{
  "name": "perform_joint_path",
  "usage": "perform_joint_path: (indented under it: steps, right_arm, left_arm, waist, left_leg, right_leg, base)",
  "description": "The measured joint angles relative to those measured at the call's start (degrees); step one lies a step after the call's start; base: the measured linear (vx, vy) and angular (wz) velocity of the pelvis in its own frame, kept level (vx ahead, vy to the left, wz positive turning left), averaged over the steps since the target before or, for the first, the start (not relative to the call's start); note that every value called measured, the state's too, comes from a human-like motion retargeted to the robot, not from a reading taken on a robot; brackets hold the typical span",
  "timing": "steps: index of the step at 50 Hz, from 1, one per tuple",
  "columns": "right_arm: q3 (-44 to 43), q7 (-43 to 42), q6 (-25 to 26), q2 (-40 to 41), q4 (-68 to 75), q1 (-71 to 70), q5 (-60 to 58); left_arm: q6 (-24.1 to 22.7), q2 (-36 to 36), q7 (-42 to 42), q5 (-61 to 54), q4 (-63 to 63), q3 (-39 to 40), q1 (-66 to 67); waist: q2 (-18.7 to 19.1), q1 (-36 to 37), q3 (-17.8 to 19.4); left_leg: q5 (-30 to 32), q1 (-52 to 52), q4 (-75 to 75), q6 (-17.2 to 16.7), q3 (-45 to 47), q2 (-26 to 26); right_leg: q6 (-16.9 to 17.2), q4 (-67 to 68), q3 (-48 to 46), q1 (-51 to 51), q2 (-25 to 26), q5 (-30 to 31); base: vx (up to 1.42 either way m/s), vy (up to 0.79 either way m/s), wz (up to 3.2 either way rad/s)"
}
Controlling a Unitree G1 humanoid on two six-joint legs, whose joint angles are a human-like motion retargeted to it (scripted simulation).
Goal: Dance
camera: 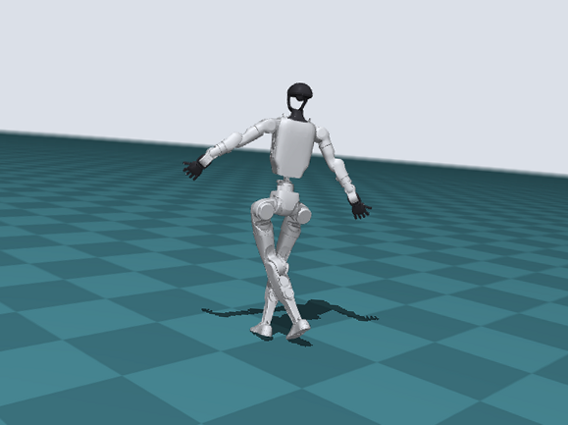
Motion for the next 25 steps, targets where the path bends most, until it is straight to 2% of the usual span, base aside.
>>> perform_joint_path:
  steps: [5,12,18,22,25]
  right_arm:
    - [-6.0,-4.5,6.2,-9.2,0.0,7.8,-12.9]
    - [-7.2,-3.4,14.5,-21.9,1.3,16.8,-32.1]
    - [-5.4,-2.9,17.6,-30.6,0.1,19.7,-42.2]
    - [-2.3,-5.4,17.1,-33.2,-4.7,18.5,-46.7]
    - [0.3,-11.0,17.0,-33.8,-8.5,17.7,-51.6]
  left_arm:
    - [1.0,10.6,-2.3,6.0,2.2,-1.4,-1.1]
    - [0.2,20.4,-4.7,11.5,2.2,-7.6,-6.6]
    - [-2.8,21.8,-2.7,14.8,-1.7,-15.1,-16.2]
    - [-8.1,19.8,1.6,16.1,-4.4,-20.6,-22.8]
    - [-12.7,17.9,6.2,16.2,-5.7,-24.4,-26.8]
  waist:
    - [2.2,0.8,-0.9]
    - [4.3,2.6,-1.0]
    - [4.4,4.8,-0.8]
    - [3.9,5.0,-1.0]
    - [3.1,4.9,-0.9]
  left_leg:
    - [6.2,2.6,-11.0,0.0,-2.0,-1.9]
    - [9.5,4.5,-18.0,-5.7,-4.8,-1.3]
    - [8.3,4.7,-19.5,-7.7,-8.6,-1.2]
    - [6.2,4.6,-19.5,-7.5,-10.0,-1.4]
    - [5.6,4.5,-19.4,-5.7,-10.9,-2.0]
  right_leg:
    - [2.0,-5.4,0.4,0.4,0.1,3.4]
    - [1.7,-10.2,0.0,0.8,2.5,7.0]
    - [1.9,-11.1,2.8,0.2,4.5,7.0]
    - [2.3,-11.0,4.0,-0.3,4.9,6.9]
    - [2.5,-11.1,4.7,-0.5,4.8,8.2]
  base:
    - [-0.06,0.21,-0.07]
    - [-0.06,0.06,-0.33]
    - [-0.05,0.01,-0.49]
    - [-0.09,0.03,-0.21]
    - [-0.12,0.00,-0.04]
